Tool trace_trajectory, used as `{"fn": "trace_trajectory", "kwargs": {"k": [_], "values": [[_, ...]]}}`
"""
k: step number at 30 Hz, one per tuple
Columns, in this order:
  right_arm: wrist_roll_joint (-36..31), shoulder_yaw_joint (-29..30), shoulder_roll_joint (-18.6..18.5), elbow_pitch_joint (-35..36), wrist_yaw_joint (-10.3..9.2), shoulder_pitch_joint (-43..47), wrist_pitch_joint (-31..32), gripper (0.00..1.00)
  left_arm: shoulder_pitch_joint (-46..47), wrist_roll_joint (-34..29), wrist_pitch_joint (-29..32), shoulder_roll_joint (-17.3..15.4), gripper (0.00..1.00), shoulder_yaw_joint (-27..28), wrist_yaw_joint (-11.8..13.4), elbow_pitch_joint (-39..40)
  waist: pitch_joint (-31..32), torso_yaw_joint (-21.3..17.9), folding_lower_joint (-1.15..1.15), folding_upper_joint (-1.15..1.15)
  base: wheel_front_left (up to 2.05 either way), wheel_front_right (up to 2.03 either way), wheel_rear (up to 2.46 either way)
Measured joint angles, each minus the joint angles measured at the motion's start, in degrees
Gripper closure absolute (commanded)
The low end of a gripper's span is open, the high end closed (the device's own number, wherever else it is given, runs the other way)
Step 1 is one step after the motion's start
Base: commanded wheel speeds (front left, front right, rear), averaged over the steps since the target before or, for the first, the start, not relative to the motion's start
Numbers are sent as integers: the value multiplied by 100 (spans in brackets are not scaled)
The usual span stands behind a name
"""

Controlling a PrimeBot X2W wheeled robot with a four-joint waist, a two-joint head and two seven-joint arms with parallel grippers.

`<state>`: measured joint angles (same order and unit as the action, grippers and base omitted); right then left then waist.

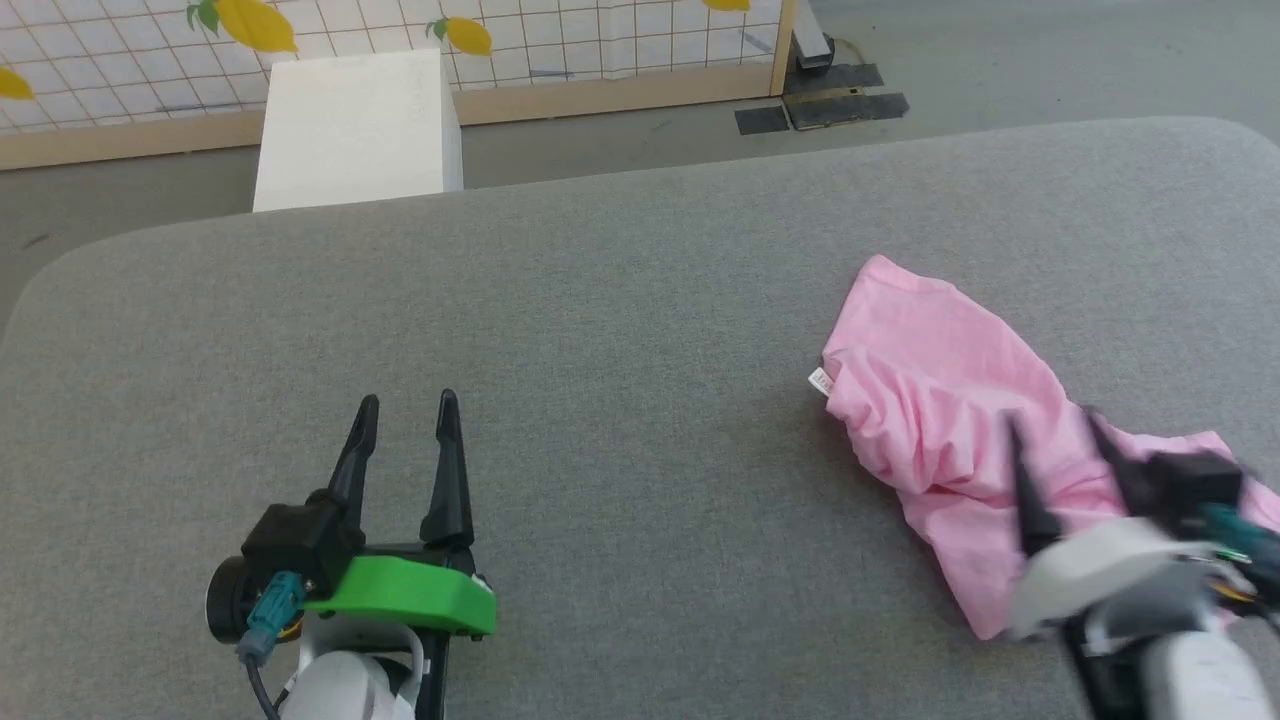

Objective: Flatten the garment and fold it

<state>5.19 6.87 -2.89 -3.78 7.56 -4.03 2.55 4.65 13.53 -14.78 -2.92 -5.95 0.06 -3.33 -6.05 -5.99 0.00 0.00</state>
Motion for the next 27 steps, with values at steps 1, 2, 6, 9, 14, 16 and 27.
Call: {"fn": "trace_trajectory", "kwargs": {"k": [1,2,6,9,14,16,27], "values": [[-59,-298,-14,45,0,-1,93,0,0,0,0,0,0,-15,0,-2,2,13,0,0,0,0,0],[-94,-520,-38,65,0,-3,203,0,1,1,0,1,0,-29,-1,-4,4,28,0,0,0,0,0],[-303,-1313,-264,-90,1,-225,805,0,1,2,0,3,0,-65,-3,-8,-9,133,0,0,0,0,0],[-669,-1536,-424,-400,1,-553,1271,0,1,15,0,5,0,-94,-1,-7,-30,236,0,0,0,0,0],[-1240,-1449,-438,-983,1,-1024,1951,42,3,54,0,5,0,-185,1,-10,-80,448,0,0,0,0,0],[-1270,-1490,-431,-1128,1,-1115,2113,100,3,89,0,7,0,-232,1,-19,-94,535,0,0,0,0,0],[158,-2379,-32,-840,1,-1864,1709,100,9,176,0,7,0,-269,56,-20,-147,884,0,0,0,0,0]]}}
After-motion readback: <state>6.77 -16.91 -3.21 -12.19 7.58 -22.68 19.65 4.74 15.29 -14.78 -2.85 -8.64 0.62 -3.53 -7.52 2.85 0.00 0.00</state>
